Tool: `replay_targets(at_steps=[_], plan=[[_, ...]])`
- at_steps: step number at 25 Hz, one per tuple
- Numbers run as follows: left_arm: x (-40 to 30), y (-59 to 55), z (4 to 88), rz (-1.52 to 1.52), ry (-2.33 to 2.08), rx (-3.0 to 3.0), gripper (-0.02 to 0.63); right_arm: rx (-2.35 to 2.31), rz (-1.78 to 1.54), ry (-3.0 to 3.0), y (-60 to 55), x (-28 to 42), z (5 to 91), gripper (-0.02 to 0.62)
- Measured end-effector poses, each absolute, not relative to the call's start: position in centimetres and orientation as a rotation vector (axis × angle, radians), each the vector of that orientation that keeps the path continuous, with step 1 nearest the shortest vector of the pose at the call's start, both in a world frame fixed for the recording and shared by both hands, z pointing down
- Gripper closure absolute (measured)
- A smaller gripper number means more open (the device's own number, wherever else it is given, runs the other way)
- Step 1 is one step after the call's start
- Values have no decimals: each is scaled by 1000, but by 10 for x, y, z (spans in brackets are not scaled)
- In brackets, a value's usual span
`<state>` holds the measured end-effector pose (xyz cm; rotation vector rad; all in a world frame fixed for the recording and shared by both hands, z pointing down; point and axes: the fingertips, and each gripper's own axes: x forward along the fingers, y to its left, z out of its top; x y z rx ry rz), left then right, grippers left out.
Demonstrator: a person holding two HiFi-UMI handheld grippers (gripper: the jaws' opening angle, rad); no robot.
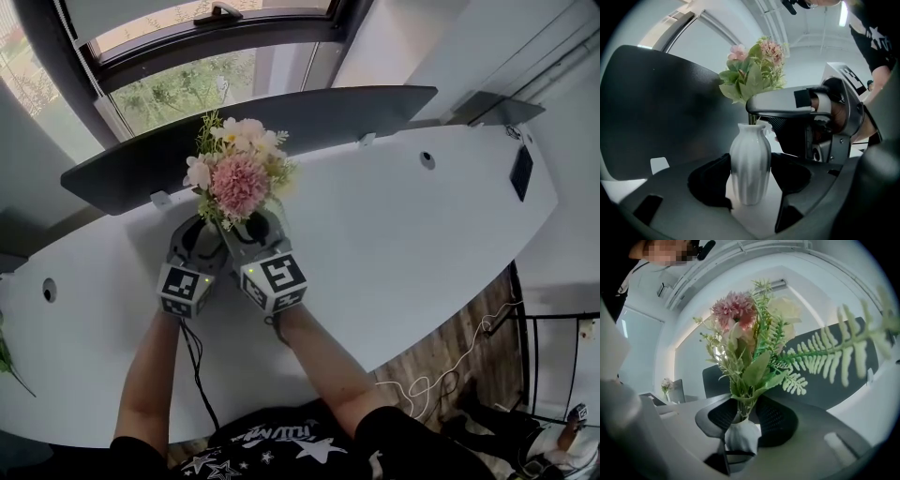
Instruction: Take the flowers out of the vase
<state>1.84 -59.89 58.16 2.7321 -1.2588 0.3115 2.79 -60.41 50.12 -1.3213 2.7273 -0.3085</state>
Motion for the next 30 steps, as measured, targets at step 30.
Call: replay_targets(at_steps=[30], plan=[[17, -595, 585, 368, -1296, 2694, 327, -1349, -239, 2675, -591, 54, 421, 529]])
